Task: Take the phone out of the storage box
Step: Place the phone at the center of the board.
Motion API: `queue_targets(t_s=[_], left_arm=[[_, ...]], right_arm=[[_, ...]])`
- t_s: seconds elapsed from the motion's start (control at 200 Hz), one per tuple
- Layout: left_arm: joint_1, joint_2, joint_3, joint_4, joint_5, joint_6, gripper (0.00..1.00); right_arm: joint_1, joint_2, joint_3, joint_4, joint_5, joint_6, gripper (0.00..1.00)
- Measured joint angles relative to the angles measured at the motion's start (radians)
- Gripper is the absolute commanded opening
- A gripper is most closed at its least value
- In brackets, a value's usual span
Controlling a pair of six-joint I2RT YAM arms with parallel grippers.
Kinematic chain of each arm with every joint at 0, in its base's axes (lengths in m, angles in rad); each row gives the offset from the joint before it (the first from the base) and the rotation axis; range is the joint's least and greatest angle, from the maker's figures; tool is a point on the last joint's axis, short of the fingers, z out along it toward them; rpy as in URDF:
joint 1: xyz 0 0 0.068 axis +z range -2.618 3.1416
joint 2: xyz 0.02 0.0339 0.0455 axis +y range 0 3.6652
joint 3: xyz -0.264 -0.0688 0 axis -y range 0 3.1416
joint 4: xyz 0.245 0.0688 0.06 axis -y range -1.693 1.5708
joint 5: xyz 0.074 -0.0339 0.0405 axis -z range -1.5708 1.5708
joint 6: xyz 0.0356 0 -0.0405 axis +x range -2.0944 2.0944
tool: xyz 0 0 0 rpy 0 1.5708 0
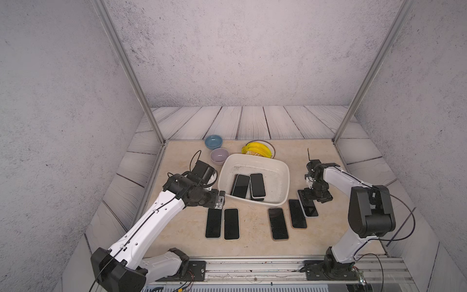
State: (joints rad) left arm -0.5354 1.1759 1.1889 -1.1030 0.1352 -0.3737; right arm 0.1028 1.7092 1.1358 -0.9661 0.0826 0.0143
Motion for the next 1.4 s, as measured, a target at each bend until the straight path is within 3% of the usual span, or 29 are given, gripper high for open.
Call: queue_targets(t_s=[0.17,0.4,0.786,1.076,1.206,1.401], left_arm=[[0.000,0.011,0.000,0.000,0.006,0.000,0.99],[0.000,0.039,0.003,0.001,0.021,-0.001,0.99],[0.001,0.049,0.013,0.003,0.026,-0.001,0.99],[0.009,0.050,0.013,0.015,0.029,-0.008,0.98],[0.010,0.059,0.013,0.025,0.034,-0.008,0.98],[0.012,0.085,0.013,0.050,0.047,-0.008,0.99]], right_arm=[[0.003,0.000,0.000,0.037,-0.071,0.000,0.89],[0.005,0.061,0.025,0.045,-0.077,0.001,0.92],[-0.006,0.152,0.103,0.018,0.027,0.014,0.94],[-0.052,0.145,0.100,0.016,0.016,0.036,0.94],[-0.054,0.075,0.100,0.034,-0.070,0.069,0.96],[-0.044,-0.185,0.185,0.082,-0.245,0.169,1.00]])
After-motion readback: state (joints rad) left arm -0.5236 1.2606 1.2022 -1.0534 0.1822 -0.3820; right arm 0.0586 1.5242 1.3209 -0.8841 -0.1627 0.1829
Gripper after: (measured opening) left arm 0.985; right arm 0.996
